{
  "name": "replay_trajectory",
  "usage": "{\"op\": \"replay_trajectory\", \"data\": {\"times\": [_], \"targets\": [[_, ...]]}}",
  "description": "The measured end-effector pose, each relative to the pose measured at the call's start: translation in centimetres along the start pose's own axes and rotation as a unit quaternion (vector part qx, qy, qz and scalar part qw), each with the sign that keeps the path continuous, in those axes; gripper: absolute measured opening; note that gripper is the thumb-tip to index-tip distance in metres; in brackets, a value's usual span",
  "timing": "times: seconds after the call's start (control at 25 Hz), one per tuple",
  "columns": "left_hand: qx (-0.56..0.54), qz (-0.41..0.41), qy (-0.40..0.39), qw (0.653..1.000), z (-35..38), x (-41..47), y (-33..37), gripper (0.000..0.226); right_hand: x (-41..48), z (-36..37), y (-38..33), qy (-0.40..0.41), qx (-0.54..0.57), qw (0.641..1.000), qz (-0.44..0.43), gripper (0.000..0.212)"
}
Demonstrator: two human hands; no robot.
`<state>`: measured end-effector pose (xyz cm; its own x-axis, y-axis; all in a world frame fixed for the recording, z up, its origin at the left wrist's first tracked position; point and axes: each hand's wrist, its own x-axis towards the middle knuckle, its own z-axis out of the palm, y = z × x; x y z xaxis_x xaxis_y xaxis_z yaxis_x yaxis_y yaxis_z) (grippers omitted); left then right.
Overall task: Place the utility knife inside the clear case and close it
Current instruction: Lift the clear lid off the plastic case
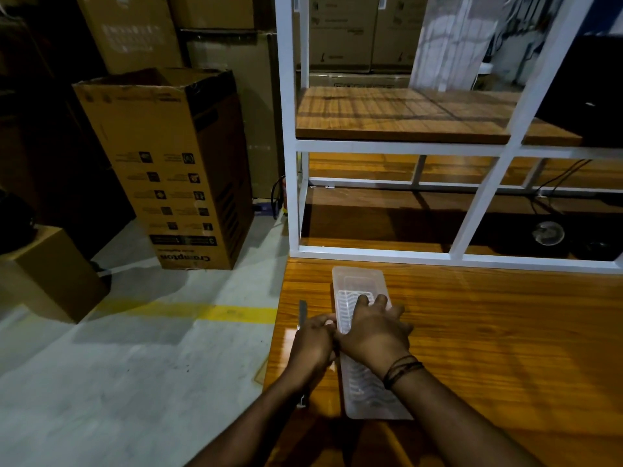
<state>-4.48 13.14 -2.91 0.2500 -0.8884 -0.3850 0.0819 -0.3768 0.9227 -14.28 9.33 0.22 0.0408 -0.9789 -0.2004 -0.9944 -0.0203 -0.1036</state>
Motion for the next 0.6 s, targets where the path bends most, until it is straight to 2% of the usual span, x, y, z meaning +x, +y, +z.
{"op": "replay_trajectory", "data": {"times": [0.16,0.4,0.6], "targets": [[0.013,-0.019,-0.006,1.0,0.1,0.4,0.6,0.046,0.2,-0.1,0.6,0.002,0.03,1.0,-0.001,0.099],[0.004,-0.03,-0.044,0.999,-0.1,0.5,1.6,0.036,0.5,-0.7,1.1,-0.001,0.075,0.997,0.003,0.102],[0.043,-0.008,-0.056,0.997,-0.3,0.7,1.7,0.034,1.5,-1.6,1.7,0.011,0.228,0.974,0.012,0.096]]}}
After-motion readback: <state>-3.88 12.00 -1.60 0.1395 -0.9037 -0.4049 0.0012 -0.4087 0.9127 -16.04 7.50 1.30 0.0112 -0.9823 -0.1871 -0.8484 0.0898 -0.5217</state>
